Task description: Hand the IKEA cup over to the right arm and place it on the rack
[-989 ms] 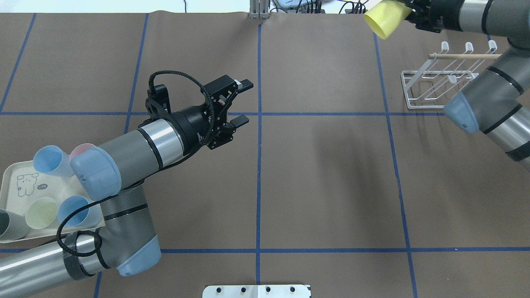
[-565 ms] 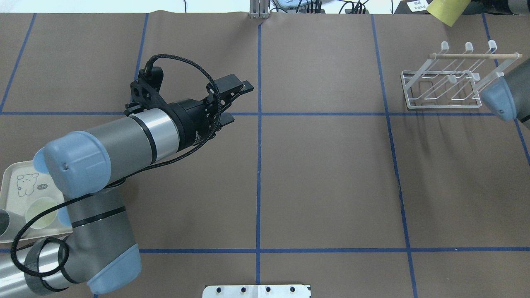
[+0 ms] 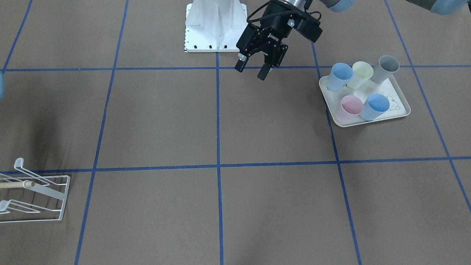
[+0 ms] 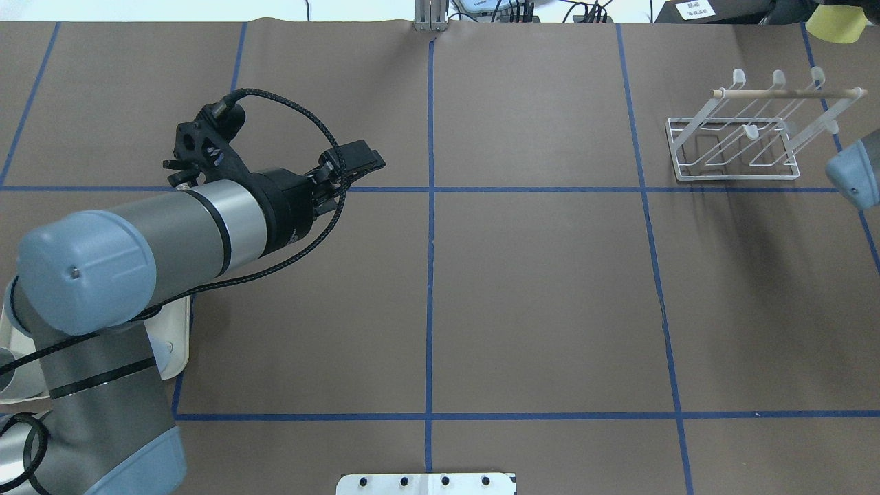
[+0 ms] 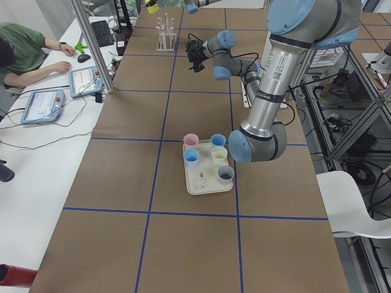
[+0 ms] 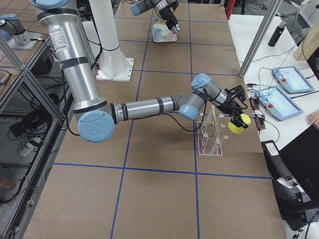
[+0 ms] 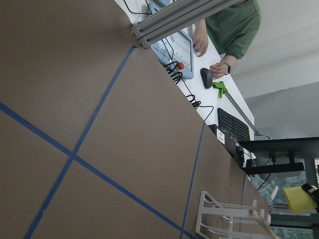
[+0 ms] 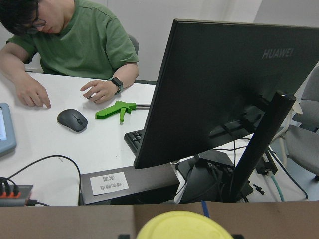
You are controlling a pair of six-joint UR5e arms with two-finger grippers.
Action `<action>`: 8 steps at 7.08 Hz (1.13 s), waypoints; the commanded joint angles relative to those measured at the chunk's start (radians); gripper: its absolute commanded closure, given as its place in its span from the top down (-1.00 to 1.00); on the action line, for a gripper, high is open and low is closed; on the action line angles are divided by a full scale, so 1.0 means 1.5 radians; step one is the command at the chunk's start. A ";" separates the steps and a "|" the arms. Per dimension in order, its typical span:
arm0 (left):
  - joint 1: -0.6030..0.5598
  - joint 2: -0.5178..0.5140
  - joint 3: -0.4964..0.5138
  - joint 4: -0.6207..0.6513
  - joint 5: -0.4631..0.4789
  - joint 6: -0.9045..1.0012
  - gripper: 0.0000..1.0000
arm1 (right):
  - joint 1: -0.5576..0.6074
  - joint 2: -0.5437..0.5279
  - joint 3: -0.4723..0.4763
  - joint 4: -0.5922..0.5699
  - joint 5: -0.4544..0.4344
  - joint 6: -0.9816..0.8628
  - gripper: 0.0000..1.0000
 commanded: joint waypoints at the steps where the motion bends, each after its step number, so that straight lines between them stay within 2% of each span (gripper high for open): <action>1: -0.003 0.013 -0.015 0.029 0.000 0.018 1.00 | 0.000 -0.009 -0.022 0.013 -0.016 -0.024 -1.00; 8: -0.003 0.019 -0.018 0.028 0.000 0.018 1.00 | -0.042 -0.022 -0.041 0.014 -0.009 -0.021 -1.00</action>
